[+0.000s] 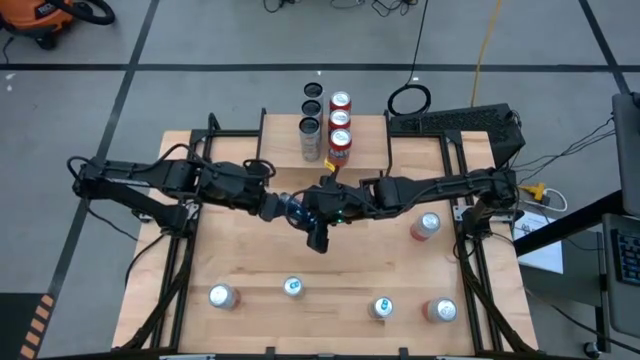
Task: Place canned beverage on shelf
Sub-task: Put the left blue soda can on the shelf
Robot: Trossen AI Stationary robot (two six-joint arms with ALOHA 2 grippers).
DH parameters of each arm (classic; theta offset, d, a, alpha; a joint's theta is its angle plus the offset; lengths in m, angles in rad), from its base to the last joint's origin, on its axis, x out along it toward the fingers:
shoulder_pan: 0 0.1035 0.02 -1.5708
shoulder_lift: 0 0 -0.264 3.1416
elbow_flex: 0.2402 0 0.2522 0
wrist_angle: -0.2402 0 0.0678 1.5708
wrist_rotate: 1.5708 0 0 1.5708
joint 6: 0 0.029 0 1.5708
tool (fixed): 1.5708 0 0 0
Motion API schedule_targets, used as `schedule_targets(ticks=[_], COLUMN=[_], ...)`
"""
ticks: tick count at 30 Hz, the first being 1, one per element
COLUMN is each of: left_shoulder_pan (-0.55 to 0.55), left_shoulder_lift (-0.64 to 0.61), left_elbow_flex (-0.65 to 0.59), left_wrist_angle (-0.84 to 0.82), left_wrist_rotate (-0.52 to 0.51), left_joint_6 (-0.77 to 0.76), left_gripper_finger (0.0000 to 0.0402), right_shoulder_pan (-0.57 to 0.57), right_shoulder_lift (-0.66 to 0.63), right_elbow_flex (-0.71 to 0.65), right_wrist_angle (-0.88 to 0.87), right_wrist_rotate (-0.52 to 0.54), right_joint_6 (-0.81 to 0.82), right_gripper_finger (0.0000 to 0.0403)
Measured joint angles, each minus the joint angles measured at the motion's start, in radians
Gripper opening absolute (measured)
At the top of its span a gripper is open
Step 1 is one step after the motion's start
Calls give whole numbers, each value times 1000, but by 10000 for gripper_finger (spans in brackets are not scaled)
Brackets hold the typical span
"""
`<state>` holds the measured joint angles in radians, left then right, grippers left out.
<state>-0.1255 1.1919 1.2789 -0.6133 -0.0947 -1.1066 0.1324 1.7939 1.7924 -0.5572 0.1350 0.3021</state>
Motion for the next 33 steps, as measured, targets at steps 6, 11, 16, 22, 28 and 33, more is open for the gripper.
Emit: schedule_targets(ticks=[6,11,16,22,28,33], left_shoulder_pan=[-15,-14,-15,-14,-14,-14], left_shoulder_lift=[0,-15,-56,-122,-203,-253], left_elbow_flex=[0,0,0,1,1,1], left_wrist_angle=[10,12,10,20,106,165], left_wrist_rotate=[8,8,2,-45,-65,-72], left_joint_6=[50,51,71,149,241,380], left_gripper_finger=[331,354,356,356,357,357], right_shoulder_pan=[1,-1,0,-11,-23,-26], right_shoulder_lift=[0,0,0,2,1,-3], right_elbow_flex=[0,0,0,-2,-2,-2], right_wrist_angle=[5,20,33,68,116,238], right_wrist_rotate=[-20,-63,-113,-203,-290,-314], right_joint_6=[42,89,117,175,239,263], right_gripper_finger=[214,214,214,214,214,215])
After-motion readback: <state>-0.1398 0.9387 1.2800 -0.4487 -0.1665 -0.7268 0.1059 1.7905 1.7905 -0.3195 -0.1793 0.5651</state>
